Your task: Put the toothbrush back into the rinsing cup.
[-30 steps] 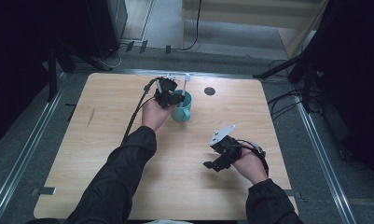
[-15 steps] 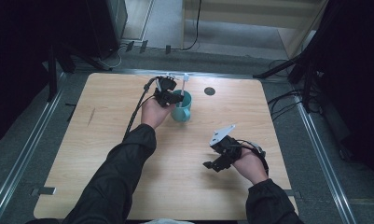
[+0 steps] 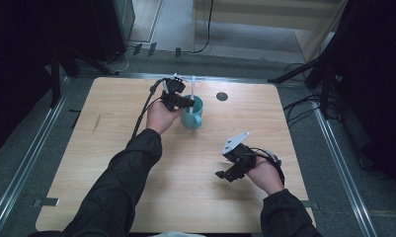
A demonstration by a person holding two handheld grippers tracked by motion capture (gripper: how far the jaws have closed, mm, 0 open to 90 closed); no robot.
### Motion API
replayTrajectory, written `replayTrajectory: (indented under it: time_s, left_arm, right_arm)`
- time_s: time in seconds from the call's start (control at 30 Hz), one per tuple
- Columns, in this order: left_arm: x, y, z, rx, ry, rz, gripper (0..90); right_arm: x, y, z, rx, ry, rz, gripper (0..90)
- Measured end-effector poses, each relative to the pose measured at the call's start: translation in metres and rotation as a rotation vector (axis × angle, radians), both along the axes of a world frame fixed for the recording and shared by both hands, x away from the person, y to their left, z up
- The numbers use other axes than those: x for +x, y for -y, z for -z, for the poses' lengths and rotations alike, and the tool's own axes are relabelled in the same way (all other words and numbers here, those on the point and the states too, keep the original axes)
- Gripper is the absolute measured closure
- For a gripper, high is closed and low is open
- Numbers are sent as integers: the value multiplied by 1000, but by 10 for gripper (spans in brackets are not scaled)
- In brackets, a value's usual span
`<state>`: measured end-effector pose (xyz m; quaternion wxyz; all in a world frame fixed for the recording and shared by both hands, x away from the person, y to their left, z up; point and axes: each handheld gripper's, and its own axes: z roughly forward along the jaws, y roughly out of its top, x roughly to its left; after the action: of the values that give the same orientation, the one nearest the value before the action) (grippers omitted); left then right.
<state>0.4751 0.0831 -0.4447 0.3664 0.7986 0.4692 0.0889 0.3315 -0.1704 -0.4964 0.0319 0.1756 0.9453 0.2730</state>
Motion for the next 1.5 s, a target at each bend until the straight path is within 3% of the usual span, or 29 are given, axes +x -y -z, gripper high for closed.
replayTrajectory:
  time_s: [0.4, 0.5, 0.67, 0.87, 1.23, 1.27, 1.5]
  left_arm:
    - [-15, -10, -19, 36, -5, 66, 639]
    - [-18, -13, -25, 9, -21, 77, 600]
    - [-32, -15, -32, 69, 2, 114, 580]
    - [-44, -25, -35, 33, -22, 121, 540]
    - [-61, -41, -36, 40, -49, 138, 492]
    - [-65, -46, -34, 7, -69, 136, 494]
    - [-77, -58, -29, 6, -64, 125, 498]
  right_arm:
    - [0, 2, 1, -6, -4, 6, 218]
    - [-1, 2, 1, -7, -4, 7, 218]
    - [-3, 5, 1, 6, -2, 11, 217]
    - [-3, 8, 1, 23, 24, 23, 209]
    - [-3, 10, 1, 45, 24, 46, 205]
    - [-4, 9, 2, 36, 28, 44, 201]
    - [-4, 10, 1, 36, 34, 41, 201]
